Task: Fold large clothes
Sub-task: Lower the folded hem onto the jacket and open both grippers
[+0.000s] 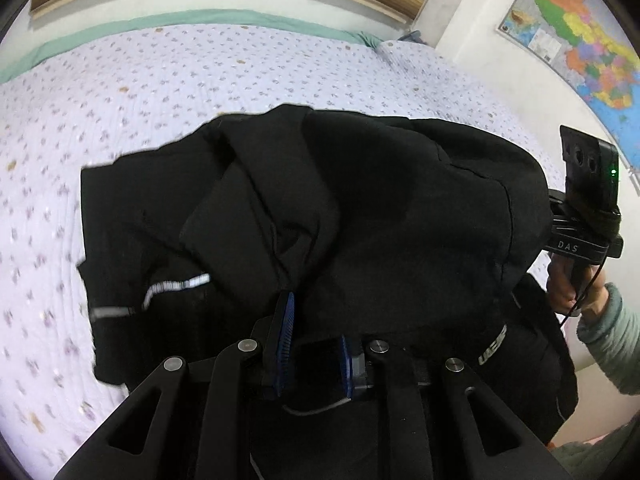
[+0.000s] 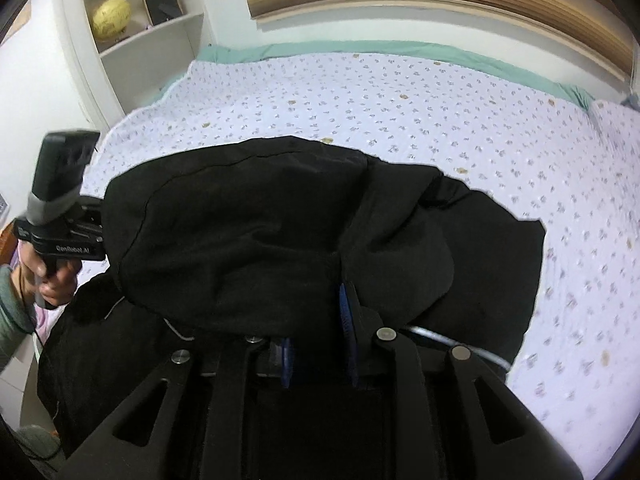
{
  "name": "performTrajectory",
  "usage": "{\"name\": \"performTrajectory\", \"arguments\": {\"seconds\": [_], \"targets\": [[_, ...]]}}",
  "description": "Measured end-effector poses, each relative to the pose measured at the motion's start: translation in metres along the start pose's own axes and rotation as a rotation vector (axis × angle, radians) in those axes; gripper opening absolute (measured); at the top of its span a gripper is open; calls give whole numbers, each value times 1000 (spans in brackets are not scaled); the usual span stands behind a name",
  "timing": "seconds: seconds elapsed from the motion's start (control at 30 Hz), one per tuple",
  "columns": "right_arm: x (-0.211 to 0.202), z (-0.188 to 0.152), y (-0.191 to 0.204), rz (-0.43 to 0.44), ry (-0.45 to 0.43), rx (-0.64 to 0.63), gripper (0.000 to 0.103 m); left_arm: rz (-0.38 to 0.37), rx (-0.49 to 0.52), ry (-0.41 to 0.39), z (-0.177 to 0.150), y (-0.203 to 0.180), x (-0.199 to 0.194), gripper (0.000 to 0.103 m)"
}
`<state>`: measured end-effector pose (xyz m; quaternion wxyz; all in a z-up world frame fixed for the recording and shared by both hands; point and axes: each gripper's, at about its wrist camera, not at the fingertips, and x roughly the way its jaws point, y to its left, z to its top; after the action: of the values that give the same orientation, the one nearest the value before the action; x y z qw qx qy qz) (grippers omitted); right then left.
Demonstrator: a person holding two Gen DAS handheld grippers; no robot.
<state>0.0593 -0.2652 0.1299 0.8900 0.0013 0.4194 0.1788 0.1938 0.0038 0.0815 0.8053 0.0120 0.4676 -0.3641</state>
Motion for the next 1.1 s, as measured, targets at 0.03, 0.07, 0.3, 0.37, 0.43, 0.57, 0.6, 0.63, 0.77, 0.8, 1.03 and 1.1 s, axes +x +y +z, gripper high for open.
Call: {"name": "performTrajectory", "arguments": {"seconds": [0.03, 0.07, 0.3, 0.37, 0.43, 0.57, 0.6, 0.63, 0.77, 0.8, 1.03, 1.1], "targets": [[1, -4, -1, 2, -5, 2, 24, -1, -1, -12, -6, 0, 0, 22], [1, -8, -1, 0, -12, 1, 24, 0, -1, -19, -8, 1, 0, 22], [-18, -28, 3, -20, -87, -10, 29, -17, -1, -88, -38, 0, -27, 23], [-30, -38, 2, -19, -104, 4, 29, 3, 2, -124, -45, -4, -39, 23], [-43, -48, 4, -38, -122, 14, 29, 8, -2, -159, -51, -8, -52, 23], [-75, -60, 4, -33, -157, 59, 39, 44, 1, -217, -54, -30, -81, 23], [-86, -60, 5, -33, -173, 79, 46, 50, -7, -222, -49, -36, -87, 23], [-94, -56, 6, -37, -188, 98, 57, 37, -17, -227, -39, -43, -94, 23], [-125, -13, 23, 7, -255, 127, 75, -35, -80, -245, 13, -55, -112, 46], [-128, 3, 25, -24, -263, 141, 75, -63, -107, -257, 26, -55, -111, 49], [-37, 95, 12, -59, -110, 220, 76, -151, -271, -151, 99, -24, -16, 53], [8, 93, 3, -24, 5, 255, 76, -103, -299, -73, 90, -15, 19, 53]]}}
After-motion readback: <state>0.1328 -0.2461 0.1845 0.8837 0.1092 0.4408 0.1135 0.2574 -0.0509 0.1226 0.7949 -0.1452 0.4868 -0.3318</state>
